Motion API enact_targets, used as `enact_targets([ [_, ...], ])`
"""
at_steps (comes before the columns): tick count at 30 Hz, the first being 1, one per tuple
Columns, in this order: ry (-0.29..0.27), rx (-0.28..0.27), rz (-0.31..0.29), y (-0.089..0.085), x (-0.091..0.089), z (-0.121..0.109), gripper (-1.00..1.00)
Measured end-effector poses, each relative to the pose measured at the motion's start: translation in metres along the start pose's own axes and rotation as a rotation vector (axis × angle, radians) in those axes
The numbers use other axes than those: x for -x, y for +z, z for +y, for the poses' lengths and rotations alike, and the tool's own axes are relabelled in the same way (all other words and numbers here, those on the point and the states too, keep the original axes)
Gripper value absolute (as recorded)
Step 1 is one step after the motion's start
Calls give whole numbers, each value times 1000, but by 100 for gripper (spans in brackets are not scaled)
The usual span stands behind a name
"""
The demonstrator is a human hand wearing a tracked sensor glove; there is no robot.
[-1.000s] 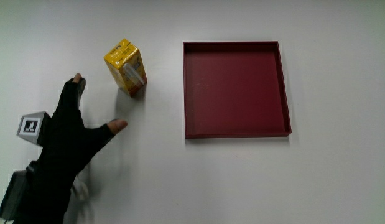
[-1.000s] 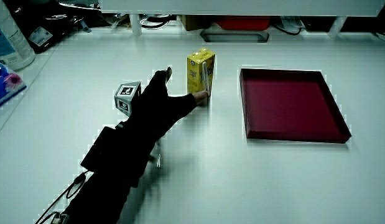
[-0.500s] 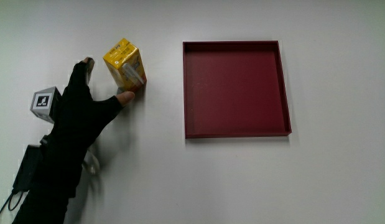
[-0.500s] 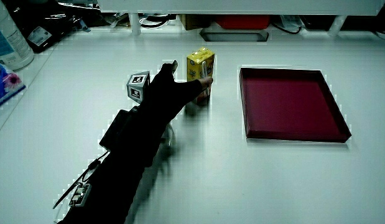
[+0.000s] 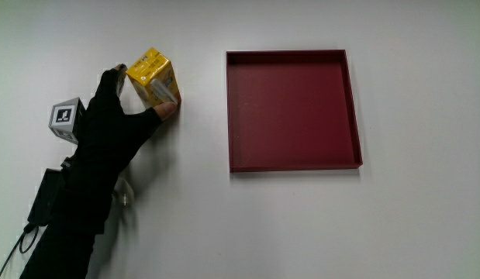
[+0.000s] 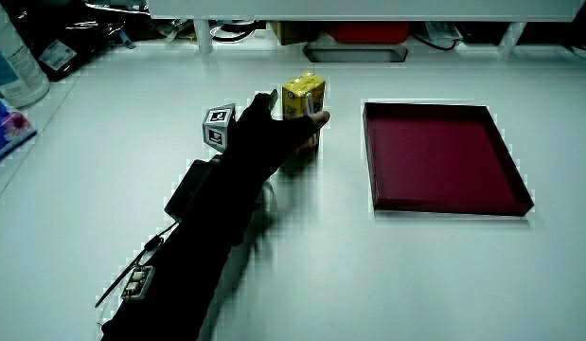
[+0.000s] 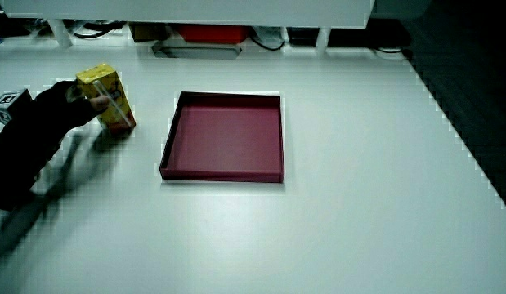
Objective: Pick ice redtea
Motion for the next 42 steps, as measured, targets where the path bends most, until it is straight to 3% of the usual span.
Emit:
enact_targets([
  [5,-2,-30,5,1,1,0,0],
  [9,-12,-43,6,2,1,1,14],
  [19,-58,-187,-14,4,-2,-6,50],
  [33,-94,-218,-44,4,0,-9,100],
  [38,-130,-242,-49,9,3,-10,100],
  [42,-161,-224,-32,9,-8,-12,100],
])
